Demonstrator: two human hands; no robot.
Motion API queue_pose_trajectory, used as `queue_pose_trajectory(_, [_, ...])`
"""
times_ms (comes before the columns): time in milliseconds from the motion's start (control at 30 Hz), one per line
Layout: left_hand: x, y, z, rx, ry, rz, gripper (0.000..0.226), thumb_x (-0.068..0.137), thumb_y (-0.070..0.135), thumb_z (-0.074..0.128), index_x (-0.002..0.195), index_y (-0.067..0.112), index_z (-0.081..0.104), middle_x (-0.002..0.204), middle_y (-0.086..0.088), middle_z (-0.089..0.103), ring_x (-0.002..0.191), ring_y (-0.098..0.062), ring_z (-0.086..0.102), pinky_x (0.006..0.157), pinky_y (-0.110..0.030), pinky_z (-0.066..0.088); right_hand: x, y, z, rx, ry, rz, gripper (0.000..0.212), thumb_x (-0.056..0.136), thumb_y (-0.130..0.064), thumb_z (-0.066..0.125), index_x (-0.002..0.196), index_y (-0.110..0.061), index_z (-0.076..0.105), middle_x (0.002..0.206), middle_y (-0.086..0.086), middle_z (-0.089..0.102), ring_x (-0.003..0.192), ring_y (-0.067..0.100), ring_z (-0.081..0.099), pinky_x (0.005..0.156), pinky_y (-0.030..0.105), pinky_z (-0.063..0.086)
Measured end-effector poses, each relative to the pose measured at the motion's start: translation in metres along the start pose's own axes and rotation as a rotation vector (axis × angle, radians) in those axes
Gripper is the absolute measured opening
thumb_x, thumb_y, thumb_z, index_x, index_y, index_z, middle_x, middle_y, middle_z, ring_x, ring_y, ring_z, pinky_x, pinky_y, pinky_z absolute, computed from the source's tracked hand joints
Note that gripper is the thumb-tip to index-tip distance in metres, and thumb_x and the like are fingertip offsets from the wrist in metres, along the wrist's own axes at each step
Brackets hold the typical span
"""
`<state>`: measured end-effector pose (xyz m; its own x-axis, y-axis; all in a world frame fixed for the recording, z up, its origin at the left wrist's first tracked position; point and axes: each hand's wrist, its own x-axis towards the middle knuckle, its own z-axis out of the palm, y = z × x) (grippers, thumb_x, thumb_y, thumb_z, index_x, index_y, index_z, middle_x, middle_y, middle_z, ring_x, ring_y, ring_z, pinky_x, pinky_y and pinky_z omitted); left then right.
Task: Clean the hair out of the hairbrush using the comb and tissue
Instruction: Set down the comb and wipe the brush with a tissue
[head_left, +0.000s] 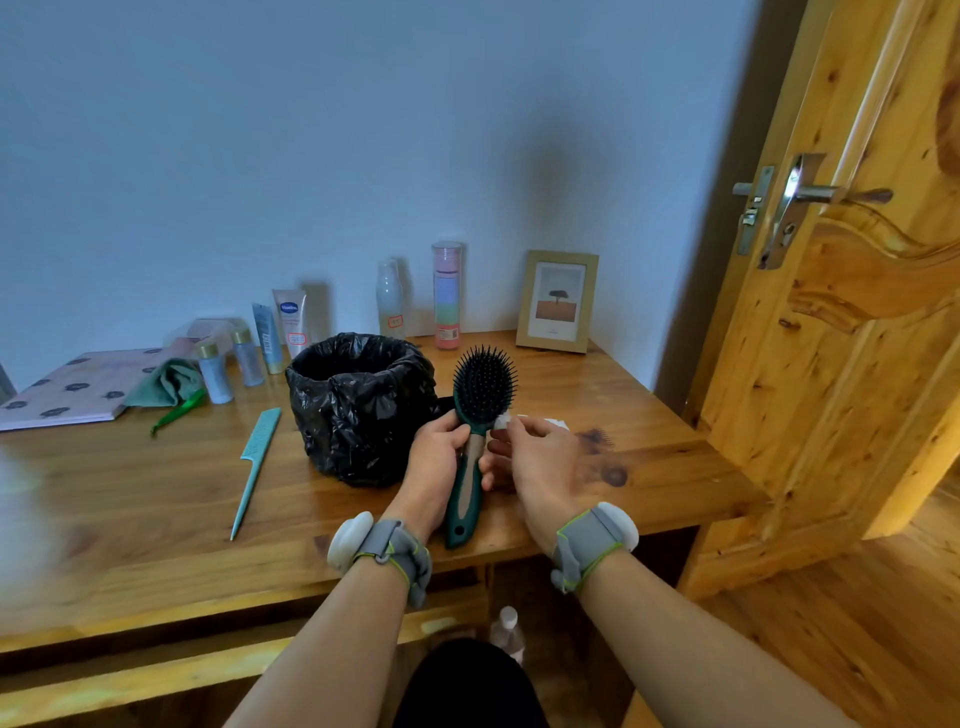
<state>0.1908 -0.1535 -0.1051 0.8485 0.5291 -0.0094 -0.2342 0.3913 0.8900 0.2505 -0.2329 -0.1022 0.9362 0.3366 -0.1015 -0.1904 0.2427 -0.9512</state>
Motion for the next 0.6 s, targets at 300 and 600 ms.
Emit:
queue_pose_trajectory(300, [0.003,-0.003,-0.003,-0.033,-0.006,-0.015,0.034,0.100,0.004,0.031,0.113,0.008,0.062,0.065,-0.012,0.051,0.044,-0.020,0.051,0.037,-0.028,0.042,0.007,0.001,0.004,0.032,-0.017,0.090,0.013,0.091,-0.022,0.068,0.086,-0.010,0.071,0.067,0.013,0.074,0.036,0.025,0.057,0.037,0.029,0.048])
queue_pose_trajectory(600, [0.004,-0.001,-0.004,-0.090,-0.033,-0.030,0.034,0.101,0.003,0.028,0.115,0.008,0.059,0.079,-0.011,0.046,0.043,-0.018,0.046,0.035,-0.025,0.038,0.037,-0.030,0.010,-0.029,0.030,0.036,0.014,0.094,-0.018,0.065,0.082,-0.014,0.071,0.084,0.009,0.076,0.070,0.018,0.073,0.055,0.026,0.052])
